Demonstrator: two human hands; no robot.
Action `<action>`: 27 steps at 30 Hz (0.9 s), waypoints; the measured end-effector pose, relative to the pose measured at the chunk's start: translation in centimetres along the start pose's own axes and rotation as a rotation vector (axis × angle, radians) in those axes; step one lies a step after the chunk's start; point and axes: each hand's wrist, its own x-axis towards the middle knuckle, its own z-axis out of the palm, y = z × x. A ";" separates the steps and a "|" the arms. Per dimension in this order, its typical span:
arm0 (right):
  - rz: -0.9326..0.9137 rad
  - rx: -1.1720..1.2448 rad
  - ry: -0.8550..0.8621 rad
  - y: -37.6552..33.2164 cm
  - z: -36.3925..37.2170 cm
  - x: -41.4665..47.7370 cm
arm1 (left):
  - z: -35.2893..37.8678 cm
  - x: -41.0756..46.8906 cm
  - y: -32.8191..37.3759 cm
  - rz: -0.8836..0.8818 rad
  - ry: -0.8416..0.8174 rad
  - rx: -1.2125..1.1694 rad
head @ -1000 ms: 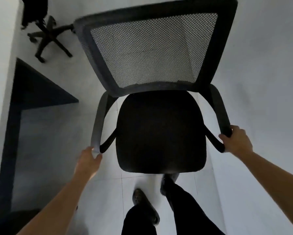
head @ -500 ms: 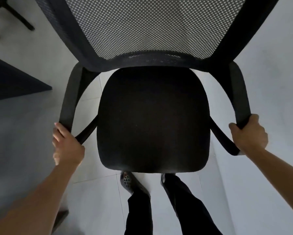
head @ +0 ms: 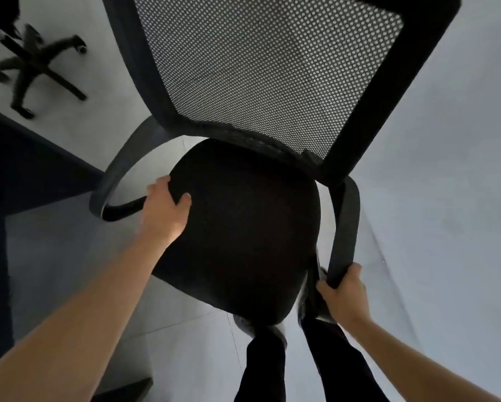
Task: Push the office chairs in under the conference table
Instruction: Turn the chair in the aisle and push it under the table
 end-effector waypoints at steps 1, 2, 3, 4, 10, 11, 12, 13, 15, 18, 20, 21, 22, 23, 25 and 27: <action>0.002 0.036 -0.023 0.1 0.9 -0.9 | -0.5 -0.4 1.5 0.039 0.019 -0.036; 0.003 0.063 -0.047 0.2 1.7 -1.7 | -1.0 -0.9 3.1 0.075 0.037 -0.076; 0.005 0.083 -0.078 0.2 2.3 -2.4 | -1.5 -1.3 4.6 0.104 0.049 -0.120; 0.015 0.097 -0.120 0.1 2.6 -3.0 | -2.1 -1.7 5.9 0.128 0.053 -0.168; 0.058 -0.064 -0.432 0.2 -2.0 -2.7 | -6.8 -4.7 14.0 0.170 0.049 -0.449; 0.050 -0.057 -0.413 0.1 -3.7 -2.3 | -7.4 -5.2 15.6 0.168 0.052 -0.496; 0.033 -0.038 -0.373 -0.2 -5.5 -1.9 | -7.8 -5.5 17.3 0.155 0.058 -0.538; 0.017 -0.019 -0.326 -0.5 -7.5 -1.5 | -8.1 -5.8 19.0 0.134 0.066 -0.571; -0.016 0.008 -0.239 -1.2 -11.2 -0.8 | -8.0 -5.9 22.4 0.077 0.068 -0.632; -0.046 0.062 -0.196 -2.5 -15.8 0.2 | -6.6 -5.3 26.8 -0.020 0.034 -0.672; -0.071 0.082 -0.209 -3.5 -17.9 1.5 | -5.4 -4.3 29.2 -0.110 0.011 -0.654; -0.085 0.083 -0.226 -4.1 -18.8 2.4 | -4.9 -3.8 30.4 -0.167 0.015 -0.655; -0.096 0.082 -0.248 -4.8 -19.7 3.4 | -4.5 -3.2 31.4 -0.221 0.022 -0.663; -0.110 0.076 -0.268 -5.4 -20.7 4.6 | -4.3 -2.7 32.2 -0.260 0.028 -0.677; -0.129 0.057 -0.303 -7.1 -22.7 7.2 | -4.1 -1.8 33.1 -0.291 0.041 -0.718; -0.154 0.045 -0.325 -9.1 -25.0 9.7 | -4.6 -1.6 33.0 -0.312 0.020 -0.784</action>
